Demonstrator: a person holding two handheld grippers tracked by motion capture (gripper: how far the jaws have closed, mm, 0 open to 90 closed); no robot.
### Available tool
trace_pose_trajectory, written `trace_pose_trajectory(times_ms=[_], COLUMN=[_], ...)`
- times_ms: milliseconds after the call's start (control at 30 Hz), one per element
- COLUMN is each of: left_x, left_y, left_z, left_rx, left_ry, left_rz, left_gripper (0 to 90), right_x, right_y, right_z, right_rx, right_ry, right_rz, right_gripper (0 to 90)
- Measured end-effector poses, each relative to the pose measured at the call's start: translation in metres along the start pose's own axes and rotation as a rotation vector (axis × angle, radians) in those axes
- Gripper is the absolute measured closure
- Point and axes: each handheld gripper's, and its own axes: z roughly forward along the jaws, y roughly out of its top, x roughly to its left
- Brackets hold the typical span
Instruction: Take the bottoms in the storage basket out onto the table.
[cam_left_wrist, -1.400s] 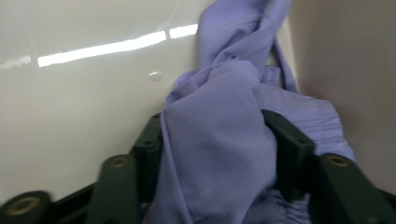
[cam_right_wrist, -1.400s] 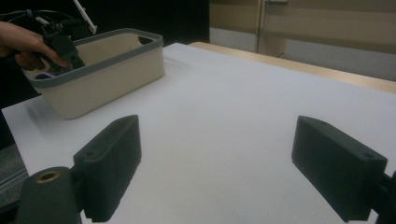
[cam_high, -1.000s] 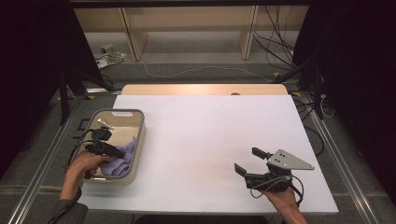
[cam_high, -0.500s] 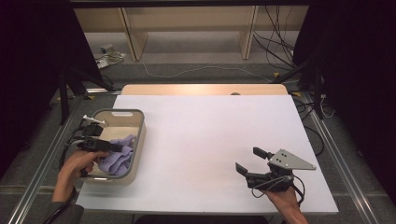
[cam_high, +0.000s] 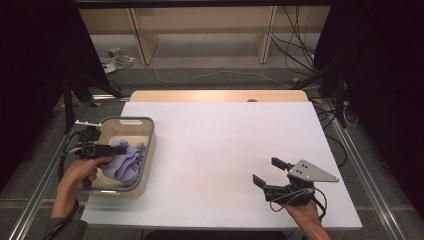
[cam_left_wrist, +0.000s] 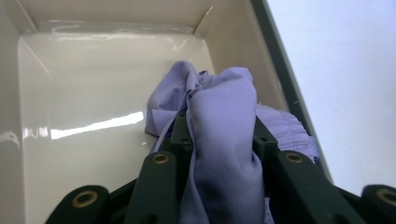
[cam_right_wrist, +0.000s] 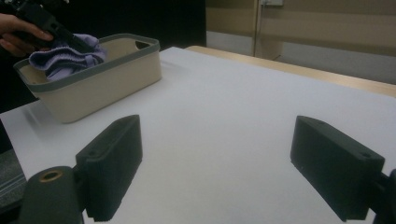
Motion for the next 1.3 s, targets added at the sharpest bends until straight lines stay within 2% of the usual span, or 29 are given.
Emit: trace_pose_trajectory(times_ms=[200,467,867,900,967,1100,1300], left_x=[0.002,-0.002,-0.004,-0.004,-0.008,-0.013,-0.014], left_y=[0.001,0.004,0.007,0.007,0.009,0.011,0.012], left_z=[-0.006,-0.016,-0.029,-0.029,-0.032,-0.035,-0.037], left_rx=[-0.04,-0.08,-0.186,-0.186,-0.208,-0.222,-0.25], left_ry=[-0.032,-0.072,-0.13,-0.13,-0.157,-0.172,-0.212], left_rz=[-0.027,-0.034,-0.08,-0.08,-0.083,-0.072,-0.089], left_gripper=[70.1,70.5,70.7,70.8,70.8,70.8,70.7], right_x=[0.0,0.0,0.0,0.0,0.0,0.0,0.0], right_y=[0.0,0.0,0.0,0.0,0.0,0.0,0.0], right_z=[0.0,0.001,0.001,0.001,0.001,0.001,0.001], right_rx=[0.001,0.006,0.009,0.009,0.007,0.008,0.007], right_ry=[-0.002,-0.002,-0.004,-0.004,-0.004,-0.005,-0.005], right_rz=[0.0,0.0,-0.002,-0.002,-0.001,-0.002,-0.004], right_gripper=[17.7,17.7,17.7,17.7,17.7,17.7,17.7])
